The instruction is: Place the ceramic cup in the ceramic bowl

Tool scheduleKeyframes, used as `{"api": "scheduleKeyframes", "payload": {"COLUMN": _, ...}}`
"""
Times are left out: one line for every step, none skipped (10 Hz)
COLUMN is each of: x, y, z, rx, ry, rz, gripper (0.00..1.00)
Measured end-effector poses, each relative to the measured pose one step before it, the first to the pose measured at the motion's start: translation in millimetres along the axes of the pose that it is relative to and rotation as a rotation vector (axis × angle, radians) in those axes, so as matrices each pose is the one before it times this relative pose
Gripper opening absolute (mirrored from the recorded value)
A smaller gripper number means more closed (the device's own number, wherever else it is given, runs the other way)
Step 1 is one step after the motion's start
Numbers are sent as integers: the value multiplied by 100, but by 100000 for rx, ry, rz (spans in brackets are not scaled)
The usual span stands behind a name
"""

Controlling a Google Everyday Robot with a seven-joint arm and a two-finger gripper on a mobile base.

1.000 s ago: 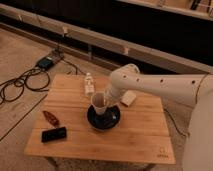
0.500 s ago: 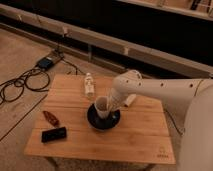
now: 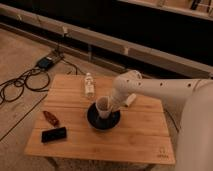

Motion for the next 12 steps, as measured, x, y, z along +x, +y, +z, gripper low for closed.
{"api": "scheduleKeyframes", "payload": {"x": -13, "y": 16, "z": 9, "rx": -116, "ry": 81, "rz": -173, "gripper": 70}}
{"api": "scheduleKeyframes", "payload": {"x": -1, "y": 178, "z": -13, "rx": -380, "ry": 76, "rz": -485, "gripper": 79}}
{"api": "scheduleKeyframes", "payload": {"x": 37, "y": 75, "z": 33, "rx": -195, "ry": 95, "rz": -230, "gripper": 80}}
{"api": "scheduleKeyframes", "payload": {"x": 23, "y": 101, "z": -53, "rx": -251, "ry": 5, "rz": -150, "gripper": 80}}
{"api": "scheduleKeyframes", "payload": {"x": 57, "y": 81, "z": -94, "rx": -235, "ry": -31, "rz": -172, "gripper": 80}}
{"api": "scheduleKeyframes", "payload": {"x": 99, "y": 108, "z": -153, "rx": -260, "ry": -99, "rz": -264, "gripper": 80}}
{"api": "scheduleKeyframes", "payload": {"x": 43, "y": 72, "z": -113, "rx": -82, "ry": -144, "rz": -200, "gripper": 80}}
{"api": "scheduleKeyframes", "payload": {"x": 104, "y": 94, "z": -355, "rx": 262, "ry": -356, "rz": -611, "gripper": 80}}
{"api": "scheduleKeyframes", "payload": {"x": 31, "y": 133, "z": -519, "rx": 359, "ry": -596, "rz": -710, "gripper": 80}}
{"api": "scheduleKeyframes", "payload": {"x": 72, "y": 72, "z": -729, "rx": 868, "ry": -567, "rz": -909, "gripper": 80}}
{"api": "scheduleKeyframes", "payload": {"x": 37, "y": 117, "z": -809, "rx": 924, "ry": -711, "rz": -706, "gripper": 80}}
{"api": "scheduleKeyframes", "payload": {"x": 22, "y": 168, "z": -857, "rx": 1164, "ry": -816, "rz": -1029, "gripper": 80}}
